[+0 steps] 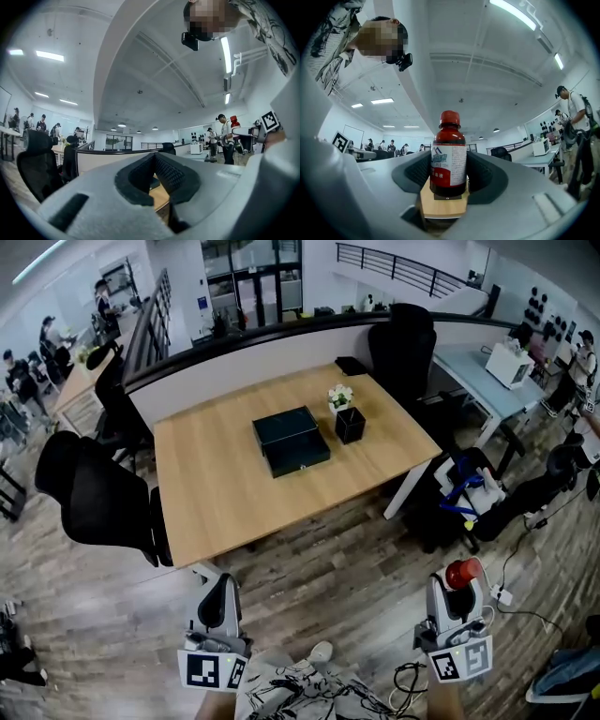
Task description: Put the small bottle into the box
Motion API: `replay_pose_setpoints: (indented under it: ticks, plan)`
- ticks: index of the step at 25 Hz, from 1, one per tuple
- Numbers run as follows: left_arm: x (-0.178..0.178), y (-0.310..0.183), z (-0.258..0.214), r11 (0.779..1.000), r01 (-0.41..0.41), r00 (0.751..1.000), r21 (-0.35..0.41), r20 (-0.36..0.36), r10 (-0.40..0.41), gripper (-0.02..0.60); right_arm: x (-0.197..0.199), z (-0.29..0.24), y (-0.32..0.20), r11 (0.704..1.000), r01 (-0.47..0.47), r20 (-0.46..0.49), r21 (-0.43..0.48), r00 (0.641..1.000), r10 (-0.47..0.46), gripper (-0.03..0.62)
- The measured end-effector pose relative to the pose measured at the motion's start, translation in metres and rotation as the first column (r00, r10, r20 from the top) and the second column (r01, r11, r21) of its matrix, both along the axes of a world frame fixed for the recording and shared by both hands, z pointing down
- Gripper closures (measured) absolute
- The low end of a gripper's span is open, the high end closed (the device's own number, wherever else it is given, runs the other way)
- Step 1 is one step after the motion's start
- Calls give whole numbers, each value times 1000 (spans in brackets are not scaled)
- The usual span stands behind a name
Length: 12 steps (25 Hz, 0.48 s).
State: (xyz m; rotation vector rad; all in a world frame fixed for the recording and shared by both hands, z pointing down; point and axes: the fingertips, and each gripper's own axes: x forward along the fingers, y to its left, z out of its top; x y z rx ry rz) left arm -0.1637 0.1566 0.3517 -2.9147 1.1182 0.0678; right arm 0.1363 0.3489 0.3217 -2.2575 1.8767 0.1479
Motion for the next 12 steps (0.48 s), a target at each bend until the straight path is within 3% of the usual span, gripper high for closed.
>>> replay_pose_setpoints:
  ticks: [5, 12]
  plan:
    - [6, -21, 6, 999, 53, 998, -14, 19, -52, 578, 19, 12, -27, 999, 33, 24, -17, 999, -32, 361]
    - [36, -68, 13, 998, 58, 998, -9, 20, -58, 578, 49, 16, -77, 999, 40, 16, -5, 999, -40, 361]
